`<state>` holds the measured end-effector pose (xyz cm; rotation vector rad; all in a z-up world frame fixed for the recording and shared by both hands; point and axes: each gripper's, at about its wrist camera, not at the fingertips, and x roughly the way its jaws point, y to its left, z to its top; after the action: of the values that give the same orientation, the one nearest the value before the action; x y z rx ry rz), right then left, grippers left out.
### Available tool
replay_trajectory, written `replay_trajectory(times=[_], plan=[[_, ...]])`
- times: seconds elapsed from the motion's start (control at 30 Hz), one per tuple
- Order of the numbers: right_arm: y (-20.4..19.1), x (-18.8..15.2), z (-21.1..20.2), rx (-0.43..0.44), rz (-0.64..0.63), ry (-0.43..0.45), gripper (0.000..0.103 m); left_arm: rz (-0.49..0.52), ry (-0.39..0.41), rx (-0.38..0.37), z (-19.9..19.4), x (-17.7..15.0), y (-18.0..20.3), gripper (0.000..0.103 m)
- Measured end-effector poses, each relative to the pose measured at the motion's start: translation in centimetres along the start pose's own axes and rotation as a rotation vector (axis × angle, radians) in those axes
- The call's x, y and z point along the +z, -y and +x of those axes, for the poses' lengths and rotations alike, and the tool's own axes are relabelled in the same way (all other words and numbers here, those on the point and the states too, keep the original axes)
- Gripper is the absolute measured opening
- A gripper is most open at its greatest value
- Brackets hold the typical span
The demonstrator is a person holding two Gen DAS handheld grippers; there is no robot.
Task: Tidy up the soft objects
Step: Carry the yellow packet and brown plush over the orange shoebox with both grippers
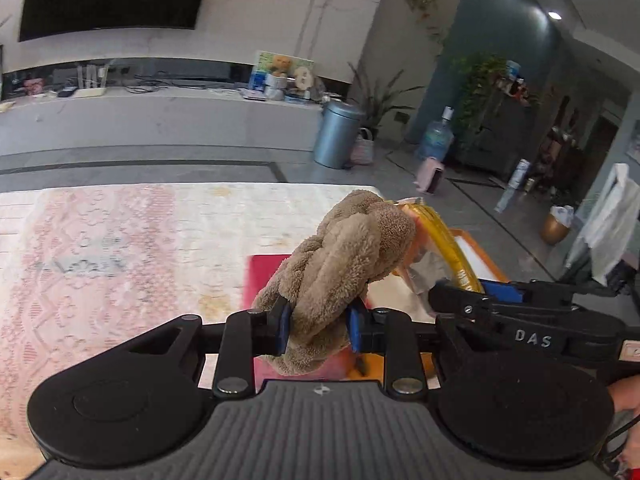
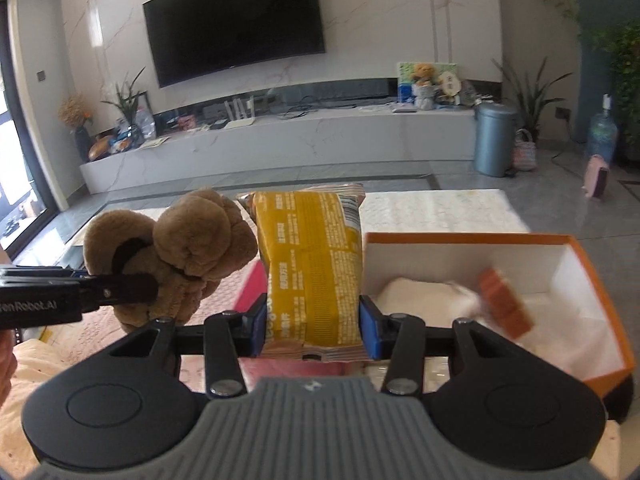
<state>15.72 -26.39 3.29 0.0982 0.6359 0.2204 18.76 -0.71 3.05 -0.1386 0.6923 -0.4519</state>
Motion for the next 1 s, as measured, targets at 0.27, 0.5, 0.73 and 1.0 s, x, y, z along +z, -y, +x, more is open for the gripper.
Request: replay_trajectory(times=[0.27,0.5,0.73,1.0], plan=[[5.6,-0.4,-3.4,-0.096,0.019,0.026,0.045,0.029,-0.066,-0.125,3.7,1.2,6.3,0.031],[10.6,0.1,-4.0,-0.191,0.009,0.014,0.045,0.006,-0.159,-0.205,8.7,2.9,10.3,0.031],[15.1,0.8,-0.9,-0.266,0.001,-0.059,0.045,0.047,-0.221,-0.173,14.3,3.4,13.2,0.031],[18.3,0.3,4.7,-0.320,-0.061,-0.182,0.045,0.015,-0.322,-0.157,19.9,2.2,13.6,0.031]])
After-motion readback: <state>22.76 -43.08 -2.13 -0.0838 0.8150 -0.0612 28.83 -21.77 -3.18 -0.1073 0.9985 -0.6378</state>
